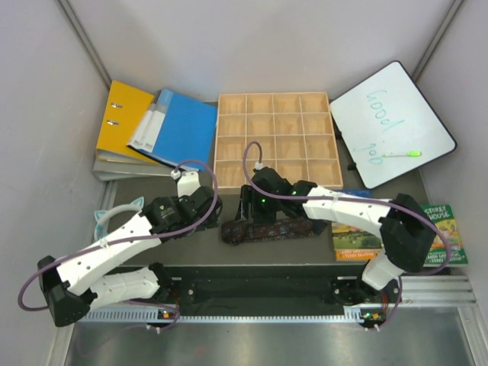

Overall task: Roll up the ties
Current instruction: Roll the tie at the center of the board.

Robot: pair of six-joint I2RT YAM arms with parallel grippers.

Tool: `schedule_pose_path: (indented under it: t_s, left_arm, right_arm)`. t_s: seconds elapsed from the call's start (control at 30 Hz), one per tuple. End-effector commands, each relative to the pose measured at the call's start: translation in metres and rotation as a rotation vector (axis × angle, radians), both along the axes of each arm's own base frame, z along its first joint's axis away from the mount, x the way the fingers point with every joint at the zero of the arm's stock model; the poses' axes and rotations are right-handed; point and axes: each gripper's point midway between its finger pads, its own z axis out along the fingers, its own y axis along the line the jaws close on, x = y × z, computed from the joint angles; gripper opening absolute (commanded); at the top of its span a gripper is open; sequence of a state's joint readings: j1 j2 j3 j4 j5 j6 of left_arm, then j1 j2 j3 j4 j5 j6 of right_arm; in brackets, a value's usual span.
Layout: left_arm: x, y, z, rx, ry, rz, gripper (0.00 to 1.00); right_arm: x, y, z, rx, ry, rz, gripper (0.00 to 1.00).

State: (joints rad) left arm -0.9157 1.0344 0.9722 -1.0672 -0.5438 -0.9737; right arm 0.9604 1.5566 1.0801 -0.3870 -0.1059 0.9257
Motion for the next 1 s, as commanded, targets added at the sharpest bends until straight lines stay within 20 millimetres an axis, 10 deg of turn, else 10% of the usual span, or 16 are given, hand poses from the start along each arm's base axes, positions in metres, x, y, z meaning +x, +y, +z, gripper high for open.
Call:
schedule_pose_path:
  t_s: [0.0, 0.33, 0.57, 0.97]
  left_arm:
    - [-0.01, 0.01, 0.0, -0.05, -0.005, 0.029, 0.74]
    - [-0.018, 0.016, -0.011, -0.086, -0.002, 0.04, 0.73]
    - [-0.022, 0.001, -0.021, -0.153, 0.025, 0.01, 0.69]
    - [-0.021, -0.024, -0.036, -0.201, 0.066, -0.068, 0.64]
  right_arm:
    - [0.001, 0.022, -0.004, 0.023, 0.009, 0.026, 0.66]
    - [-0.008, 0.04, -0.022, 0.025, 0.057, 0.049, 0.57]
    - [-0.014, 0.024, -0.035, -0.01, 0.067, 0.033, 0.28]
    - [-0.011, -0.004, -0.055, -0.064, 0.067, -0.008, 0.21]
